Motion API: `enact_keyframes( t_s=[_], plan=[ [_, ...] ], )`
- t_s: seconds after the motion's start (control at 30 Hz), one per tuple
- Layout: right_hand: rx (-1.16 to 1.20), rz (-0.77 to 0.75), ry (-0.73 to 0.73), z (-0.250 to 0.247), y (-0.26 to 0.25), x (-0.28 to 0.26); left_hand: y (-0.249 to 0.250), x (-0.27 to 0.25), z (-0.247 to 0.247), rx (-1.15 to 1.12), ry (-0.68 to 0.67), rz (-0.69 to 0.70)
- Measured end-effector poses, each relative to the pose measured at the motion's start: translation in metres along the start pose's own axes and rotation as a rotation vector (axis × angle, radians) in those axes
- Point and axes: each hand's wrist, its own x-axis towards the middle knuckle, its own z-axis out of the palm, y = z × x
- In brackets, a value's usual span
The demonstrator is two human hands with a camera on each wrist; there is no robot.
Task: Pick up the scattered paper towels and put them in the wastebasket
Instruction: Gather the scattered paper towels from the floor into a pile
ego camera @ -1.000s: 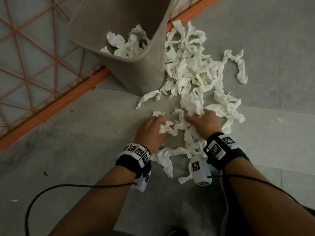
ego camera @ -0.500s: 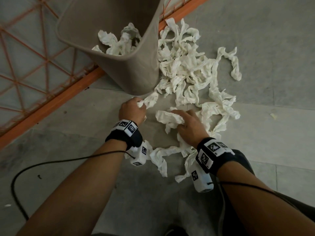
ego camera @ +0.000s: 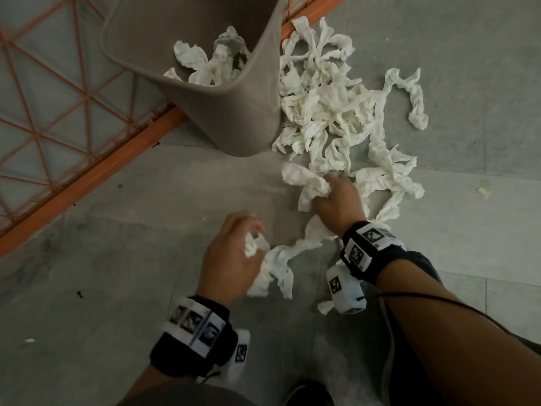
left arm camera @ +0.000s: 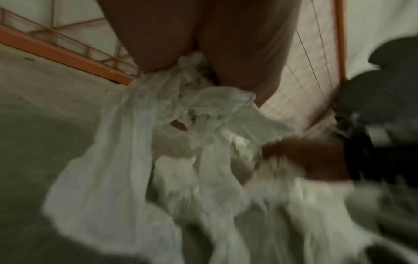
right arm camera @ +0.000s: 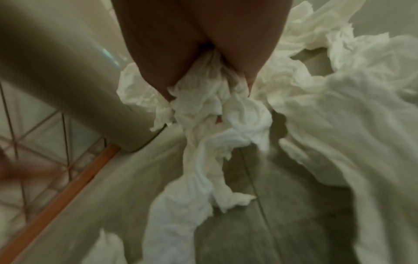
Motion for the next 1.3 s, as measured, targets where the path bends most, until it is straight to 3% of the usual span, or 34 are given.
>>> enact_keyframes(
  t_s=[0.1,0.2,0.3,0.43,0.57,0.7,0.83,0.97,1.13,1.3],
  plan=[
    [0.136,-0.049,0.088,-0.014,-0.008,0.006,-0.016,-0.021,0.04,0.12,-0.203,-0.075],
    [0.237,-0.012,0.123,-0.031,-0.015,0.008,-0.03,-0.028,0.063,0.138,-0.204,-0.11],
    [0.357,0.138,0.182,-0.046,-0.017,0.007,-0.034,-0.026,0.064,0.125,-0.143,-0.143],
    [0.323,0.274,0.257,-0.067,-0.003,0.001,-0.023,-0.013,0.045,0.053,0.022,-0.229],
    [0.122,0.35,0.148,-0.071,0.024,-0.009,-0.006,0.006,0.025,0.116,0.189,-0.133],
    [-0.12,0.375,-0.011,-0.054,0.044,-0.016,0.013,0.023,0.019,0.079,0.224,-0.017],
    [-0.252,0.333,-0.041,-0.04,0.056,-0.021,0.039,0.031,0.02,0.018,0.11,-0.007],
    [-0.232,0.322,-0.066,-0.045,0.061,-0.019,0.055,0.023,0.043,0.084,-0.018,0.113],
    [0.054,0.284,0.132,-0.064,0.06,-0.017,0.059,0.008,0.106,0.343,-0.317,0.139],
    [0.145,0.26,0.26,-0.084,0.059,-0.014,0.04,0.015,0.126,0.303,-0.335,0.234]
  ],
)
